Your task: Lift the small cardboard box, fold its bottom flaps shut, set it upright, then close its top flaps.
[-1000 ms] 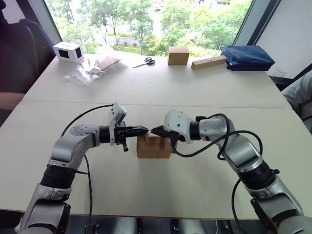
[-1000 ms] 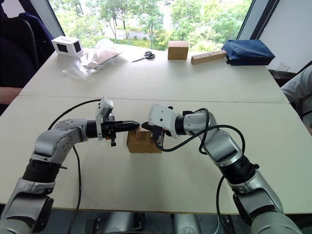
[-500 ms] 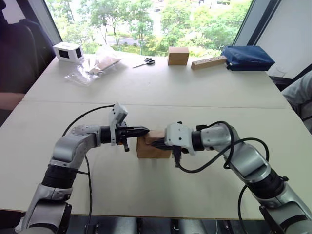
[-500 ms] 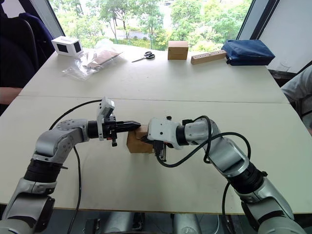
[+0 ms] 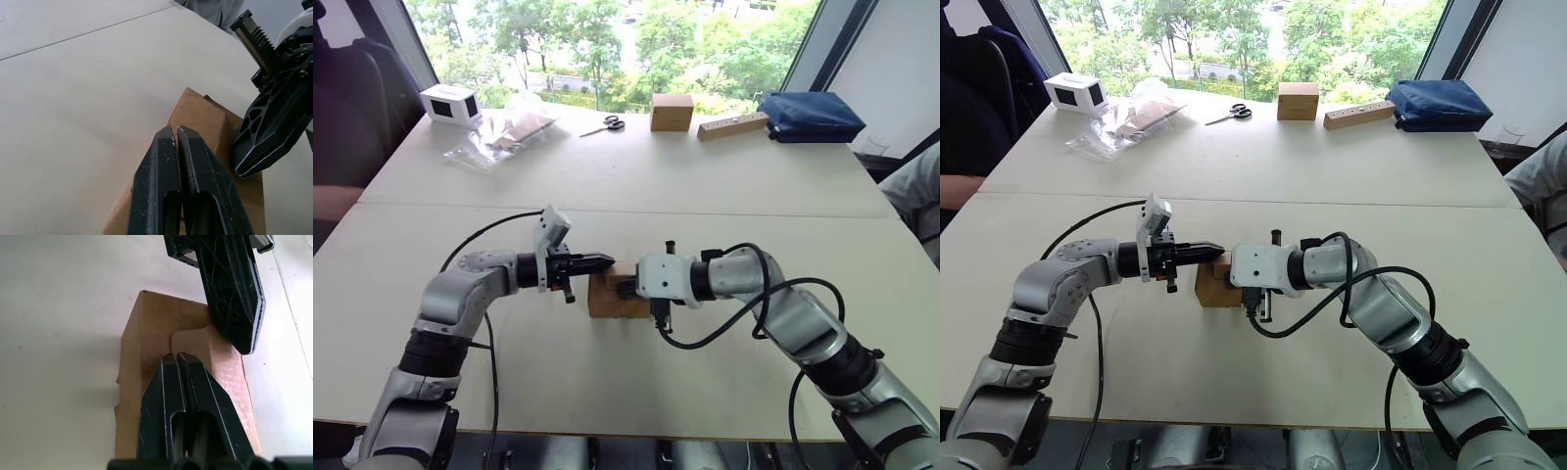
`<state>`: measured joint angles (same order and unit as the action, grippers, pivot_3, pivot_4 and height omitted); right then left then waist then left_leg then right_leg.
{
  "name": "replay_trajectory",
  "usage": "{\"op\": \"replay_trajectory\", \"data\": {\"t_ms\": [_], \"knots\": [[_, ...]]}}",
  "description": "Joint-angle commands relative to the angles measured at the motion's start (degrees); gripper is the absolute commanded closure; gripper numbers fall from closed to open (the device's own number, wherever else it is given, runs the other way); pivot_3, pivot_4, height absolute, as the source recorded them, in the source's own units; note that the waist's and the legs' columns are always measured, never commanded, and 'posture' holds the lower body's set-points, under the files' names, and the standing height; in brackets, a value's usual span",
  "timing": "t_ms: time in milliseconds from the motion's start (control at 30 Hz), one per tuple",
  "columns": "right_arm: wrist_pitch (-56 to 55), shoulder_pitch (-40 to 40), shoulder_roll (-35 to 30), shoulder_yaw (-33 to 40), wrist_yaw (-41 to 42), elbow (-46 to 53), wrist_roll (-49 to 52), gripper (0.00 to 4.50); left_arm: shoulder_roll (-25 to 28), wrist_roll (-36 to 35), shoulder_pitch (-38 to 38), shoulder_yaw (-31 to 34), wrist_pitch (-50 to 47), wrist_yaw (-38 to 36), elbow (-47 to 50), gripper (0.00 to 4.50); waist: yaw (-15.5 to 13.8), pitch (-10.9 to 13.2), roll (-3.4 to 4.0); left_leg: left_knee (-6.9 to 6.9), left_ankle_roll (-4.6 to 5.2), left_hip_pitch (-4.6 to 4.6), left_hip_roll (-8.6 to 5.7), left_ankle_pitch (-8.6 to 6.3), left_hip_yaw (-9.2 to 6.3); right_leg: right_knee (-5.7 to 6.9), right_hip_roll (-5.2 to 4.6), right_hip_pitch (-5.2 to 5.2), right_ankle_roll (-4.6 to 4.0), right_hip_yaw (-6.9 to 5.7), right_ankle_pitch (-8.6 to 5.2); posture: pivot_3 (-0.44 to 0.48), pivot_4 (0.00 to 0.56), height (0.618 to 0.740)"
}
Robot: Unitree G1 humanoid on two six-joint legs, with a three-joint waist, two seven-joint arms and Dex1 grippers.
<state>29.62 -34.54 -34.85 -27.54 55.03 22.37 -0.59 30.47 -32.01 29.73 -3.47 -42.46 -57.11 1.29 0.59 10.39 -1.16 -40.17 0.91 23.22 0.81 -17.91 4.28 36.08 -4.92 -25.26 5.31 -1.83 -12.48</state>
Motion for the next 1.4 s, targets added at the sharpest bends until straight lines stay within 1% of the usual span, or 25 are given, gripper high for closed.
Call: {"op": "replay_trajectory", "data": {"t_ms": [33,300,533,600,767,933,1000,1100,1200,1300,1400], "knots": [[-0.6,-0.8,-0.3,-0.2,-0.3,-0.9,-2.1,4.5,-0.1,-1.3,0.6,0.7,-1.6,0.7,2.9,4.39,0.0,0.0,0.0,0.0,0.0,0.0,0.0,0.0,0.0,0.0,0.0,0.0,0.0,0.0,0.0,0.0,0.15,0.74],[-1.8,-1.1,0.5,-0.5,-0.6,-2.2,-4.1,4.5,0.2,-1.4,0.3,0.0,-2.3,1.2,4.3,4.39,0.0,0.0,0.0,0.0,-0.03,-0.01,0.0,0.01,0.0,0.0,-0.01,0.02,0.0,0.0,0.0,0.0,0.15,0.74],[-1.5,-1.3,1.4,0.1,-0.5,-1.9,-4.5,4.5,0.5,-0.3,-0.4,-0.8,-0.8,0.6,3.5,4.39,0.0,0.0,0.0,0.0,-0.04,-0.02,0.0,0.02,0.0,0.0,0.0,0.02,0.0,0.0,0.0,0.0,0.15,0.74],[-0.1,-0.8,2.1,1.0,0.1,-0.6,-2.5,4.5,0.8,0.2,-0.6,-1.0,-0.2,0.1,3.3,4.39,0.0,0.0,0.0,0.0,-0.04,-0.02,0.0,0.02,0.0,0.0,0.0,0.02,0.0,0.0,0.0,0.0,0.15,0.74],[4.1,0.3,2.7,3.8,1.0,2.5,2.3,4.5,2.9,4.5,-2.0,-4.4,4.3,-2.3,2.8,4.39,0.0,0.0,0.0,0.0,-0.07,-0.02,0.01,0.04,0.0,0.0,0.0,0.01,0.0,0.0,0.0,0.0,0.15,0.74],[4.8,0.8,2.2,4.3,0.8,2.7,3.5,4.5,3.1,5.9,-2.7,-5.8,6.7,-3.6,2.0,4.39,0.0,0.0,0.01,0.0,0.0,-0.04,0.0,0.0,0.01,-0.01,-0.01,0.03,-0.01,0.0,0.0,0.0,0.15,0.74],[6.0,0.9,2.6,6.2,0.5,2.9,5.2,4.5,2.9,6.7,-2.5,-5.8,8.0,-3.3,1.2,4.39,0.0,0.0,0.01,0.0,0.02,-0.04,0.0,-0.01,0.01,-0.01,0.0,0.03,-0.01,0.0,0.0,0.0,0.15,0.74],[7.8,1.2,3.1,9.4,-0.5,3.2,8.0,4.5,2.1,5.7,-2.0,-4.4,7.7,-2.9,0.5,4.39,0.0,0.0,0.01,0.0,0.02,-0.04,0.0,-0.01,0.0,-0.01,-0.01,0.05,-0.01,0.0,0.0,0.0,0.15,0.74],[8.2,1.7,2.6,11.6,-1.6,2.9,9.1,4.5,1.5,3.0,-1.2,-1.9,5.7,-2.4,1.2,4.39,0.0,0.0,0.01,0.0,0.03,-0.04,0.0,-0.02,0.0,-0.01,-0.01,0.05,-0.01,0.0,0.0,0.0,0.15,0.74],[8.3,3.1,3.3,14.7,-3.6,2.3,10.7,4.5,2.5,1.1,-1.1,-0.9,3.6,-2.4,5.0,4.39,0.0,0.0,0.01,0.0,0.03,-0.04,0.01,-0.02,-0.01,-0.01,-0.01,0.05,0.0,0.0,0.0,0.0,0.15,0.74],[7.8,4.1,2.9,14.9,-4.3,2.1,11.0,4.5,3.3,0.2,-1.4,-0.3,2.4,-1.9,8.5,4.39,0.0,0.0,0.01,0.0,0.03,-0.02,0.01,-0.02,0.0,0.0,-0.01,0.03,0.0,0.01,0.0,0.0,0.15,0.74]]}}
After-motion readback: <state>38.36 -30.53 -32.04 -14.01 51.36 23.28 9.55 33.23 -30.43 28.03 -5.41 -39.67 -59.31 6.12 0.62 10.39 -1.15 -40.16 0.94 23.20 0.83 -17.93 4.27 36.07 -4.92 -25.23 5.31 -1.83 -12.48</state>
